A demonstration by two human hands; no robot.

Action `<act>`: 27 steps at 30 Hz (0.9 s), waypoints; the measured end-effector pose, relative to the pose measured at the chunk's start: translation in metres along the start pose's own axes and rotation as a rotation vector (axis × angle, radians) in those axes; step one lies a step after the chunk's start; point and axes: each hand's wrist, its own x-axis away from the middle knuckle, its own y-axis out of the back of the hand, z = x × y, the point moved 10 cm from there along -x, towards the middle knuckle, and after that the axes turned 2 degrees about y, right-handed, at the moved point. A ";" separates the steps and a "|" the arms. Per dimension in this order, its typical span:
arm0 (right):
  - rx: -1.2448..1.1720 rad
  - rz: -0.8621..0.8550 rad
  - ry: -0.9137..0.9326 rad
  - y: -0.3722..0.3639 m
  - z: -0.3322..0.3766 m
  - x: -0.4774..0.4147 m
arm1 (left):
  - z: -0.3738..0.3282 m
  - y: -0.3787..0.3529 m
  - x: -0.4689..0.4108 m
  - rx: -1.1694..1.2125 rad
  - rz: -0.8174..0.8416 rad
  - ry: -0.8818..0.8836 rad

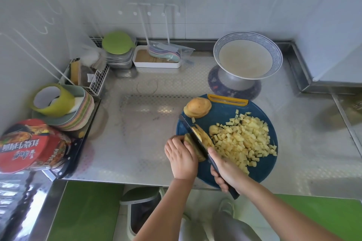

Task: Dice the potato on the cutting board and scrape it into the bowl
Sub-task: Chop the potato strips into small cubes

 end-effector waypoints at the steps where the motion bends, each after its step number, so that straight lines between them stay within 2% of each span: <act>1: -0.007 -0.004 -0.003 0.001 -0.001 0.000 | -0.001 0.001 0.000 -0.001 -0.004 -0.004; 6: -0.031 0.013 0.000 0.001 -0.001 0.001 | -0.005 0.005 -0.001 0.005 0.010 -0.006; 13: 0.111 -0.073 0.117 0.000 0.006 0.001 | 0.001 0.006 -0.005 0.124 0.158 0.083; 15: 0.119 -0.091 0.141 -0.001 0.007 0.002 | -0.016 0.022 -0.010 0.078 0.143 -0.060; 17: 0.099 -0.094 0.156 -0.002 0.009 0.003 | -0.053 0.035 -0.011 -0.019 0.169 -0.400; 20: 0.083 -0.099 0.164 -0.003 0.011 0.005 | -0.083 0.031 -0.002 -0.132 0.356 -0.796; 22: 0.092 -0.101 0.177 -0.004 0.012 0.006 | -0.085 0.026 0.000 -0.233 0.447 -0.922; 27: 0.127 -0.103 0.195 -0.006 0.015 0.010 | -0.089 0.021 0.000 -0.329 0.596 -0.995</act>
